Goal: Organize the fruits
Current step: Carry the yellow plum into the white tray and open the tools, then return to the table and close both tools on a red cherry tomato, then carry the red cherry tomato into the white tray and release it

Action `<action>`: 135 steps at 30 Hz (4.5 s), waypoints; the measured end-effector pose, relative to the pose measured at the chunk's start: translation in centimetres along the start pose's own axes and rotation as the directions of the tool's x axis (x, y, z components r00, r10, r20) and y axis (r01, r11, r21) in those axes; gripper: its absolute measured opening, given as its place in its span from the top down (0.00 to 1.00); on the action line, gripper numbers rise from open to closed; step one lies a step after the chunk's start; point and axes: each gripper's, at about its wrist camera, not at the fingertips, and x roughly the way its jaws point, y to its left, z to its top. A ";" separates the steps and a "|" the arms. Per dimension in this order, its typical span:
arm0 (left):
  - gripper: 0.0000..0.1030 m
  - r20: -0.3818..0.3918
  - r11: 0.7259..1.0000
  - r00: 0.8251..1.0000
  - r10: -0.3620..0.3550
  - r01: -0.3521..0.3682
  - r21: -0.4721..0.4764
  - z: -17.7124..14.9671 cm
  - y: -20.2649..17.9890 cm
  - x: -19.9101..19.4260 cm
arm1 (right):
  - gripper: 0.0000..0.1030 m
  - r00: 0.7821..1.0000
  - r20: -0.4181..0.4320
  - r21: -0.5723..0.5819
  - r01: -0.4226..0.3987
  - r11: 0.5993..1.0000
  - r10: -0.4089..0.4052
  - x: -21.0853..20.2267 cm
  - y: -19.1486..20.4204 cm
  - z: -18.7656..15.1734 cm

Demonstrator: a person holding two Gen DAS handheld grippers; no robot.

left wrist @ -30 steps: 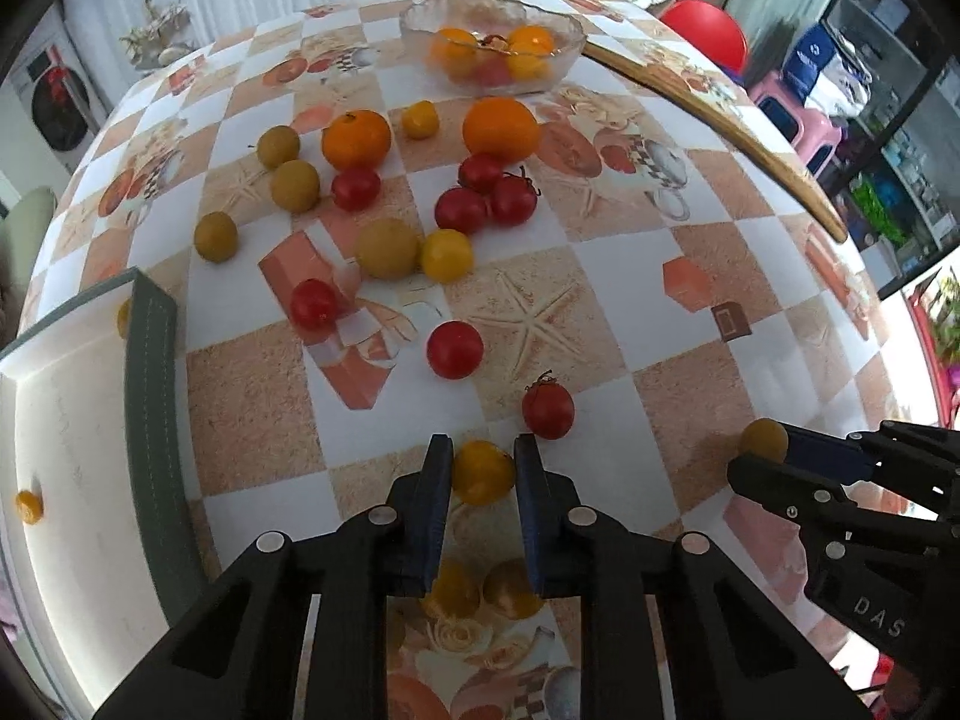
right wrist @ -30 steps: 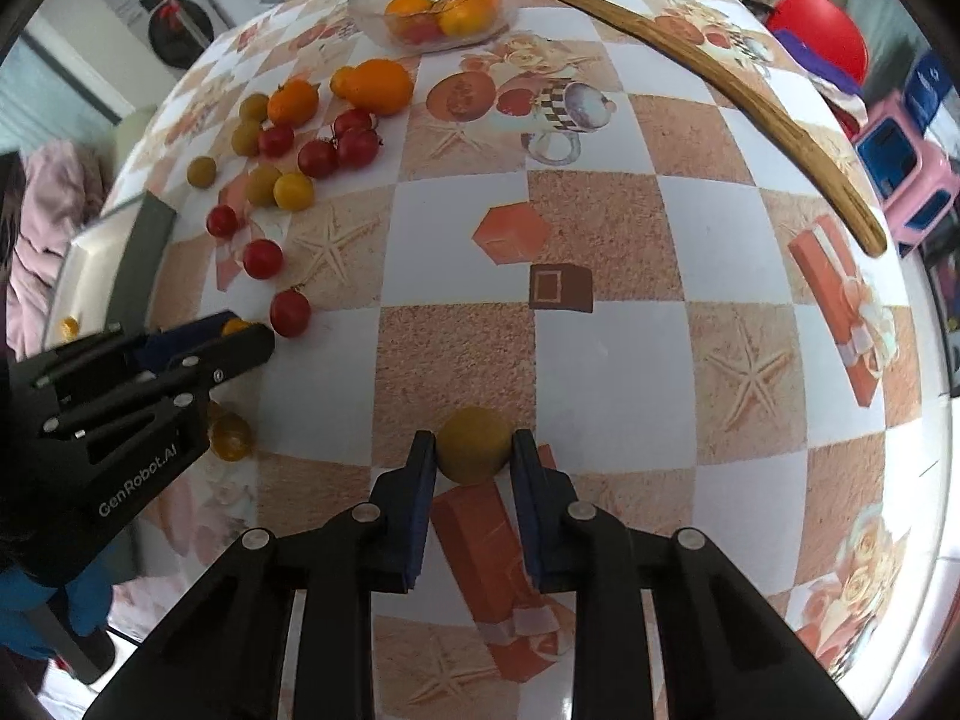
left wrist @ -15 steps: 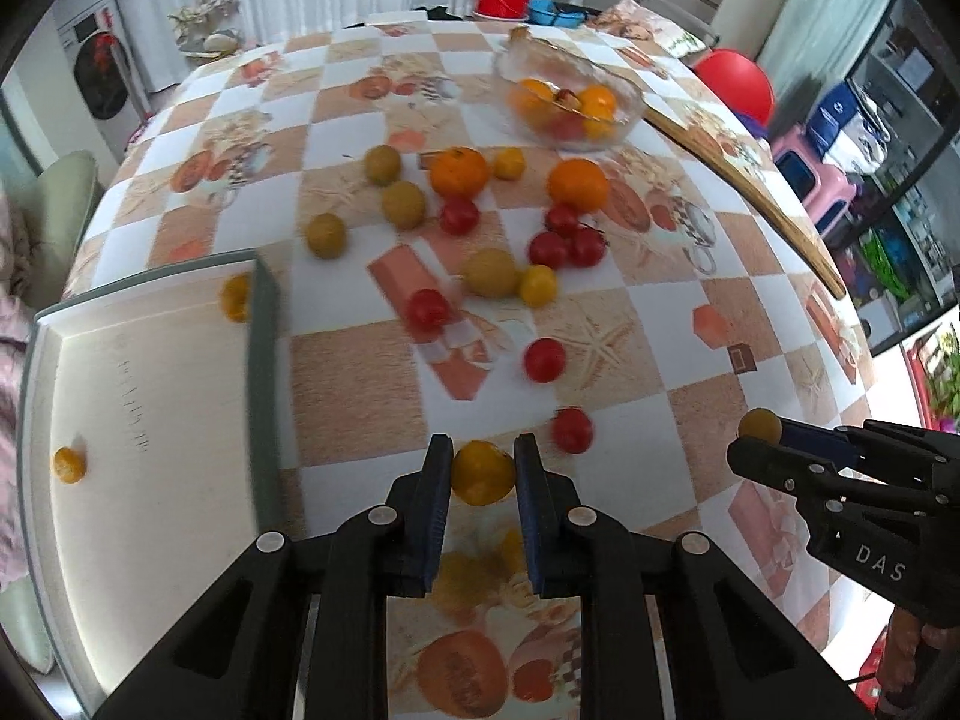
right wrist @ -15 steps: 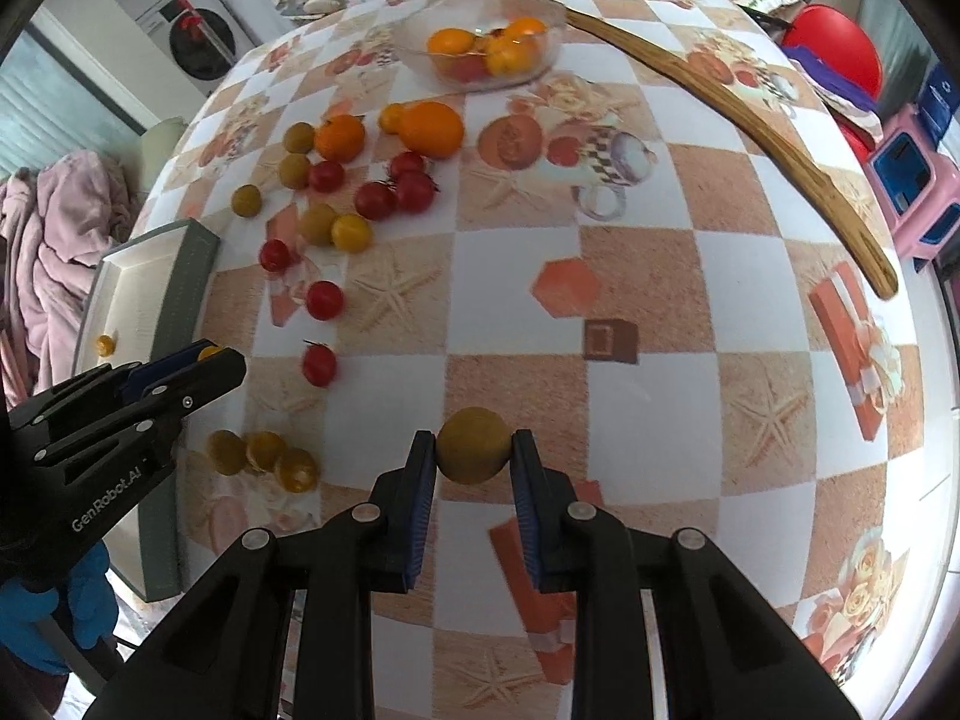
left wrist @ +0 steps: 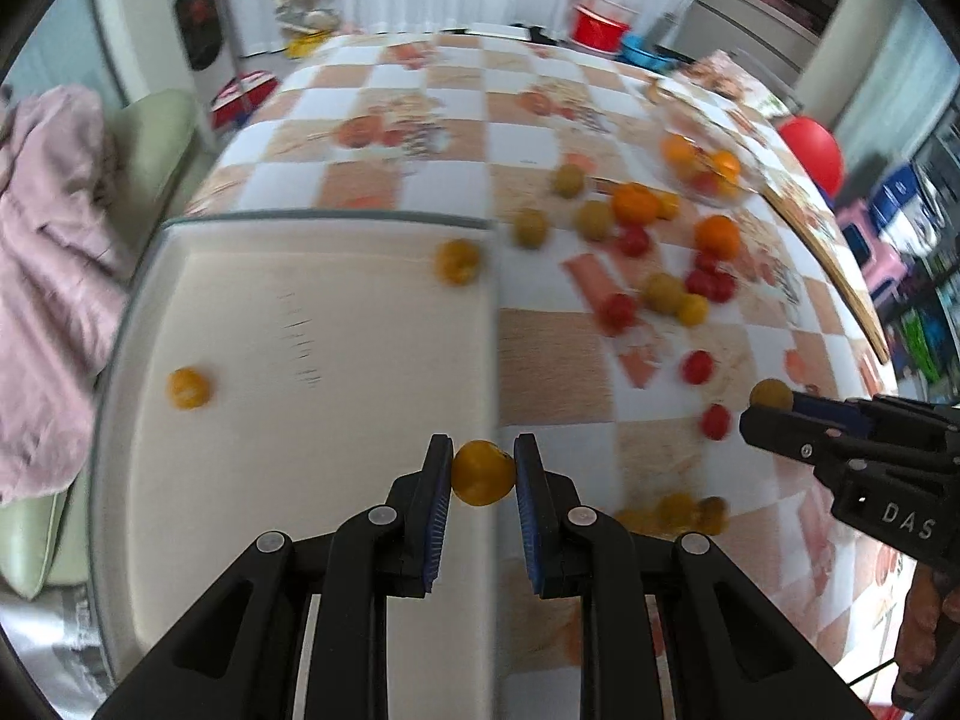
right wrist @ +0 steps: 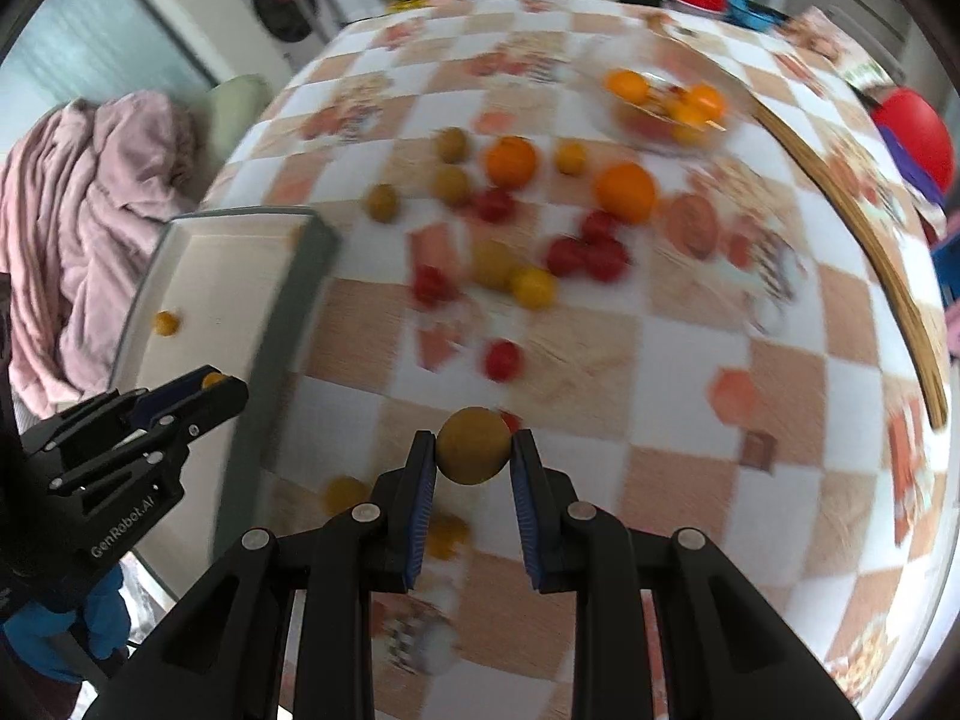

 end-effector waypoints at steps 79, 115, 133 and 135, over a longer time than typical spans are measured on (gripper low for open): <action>0.23 0.032 0.973 0.999 0.026 -0.033 0.228 5.5 -7.3 4.0 | 0.23 0.997 -0.035 0.163 0.071 0.984 -0.066 2.4 -4.6 -2.2; 0.80 -0.041 0.979 0.998 -0.045 0.052 0.198 6.2 -9.5 7.2 | 0.80 1.000 0.006 0.127 -0.017 0.992 0.017 2.5 -5.7 -2.6; 0.80 0.011 0.995 1.000 -0.019 0.018 0.094 2.1 -4.0 0.5 | 0.80 0.999 0.007 0.089 -0.048 0.995 0.047 0.4 -3.9 -1.4; 0.80 0.007 0.998 1.000 -0.001 0.000 0.065 1.1 -2.6 -0.1 | 0.80 0.998 0.006 0.065 -0.059 0.996 0.059 0.4 -2.7 -1.0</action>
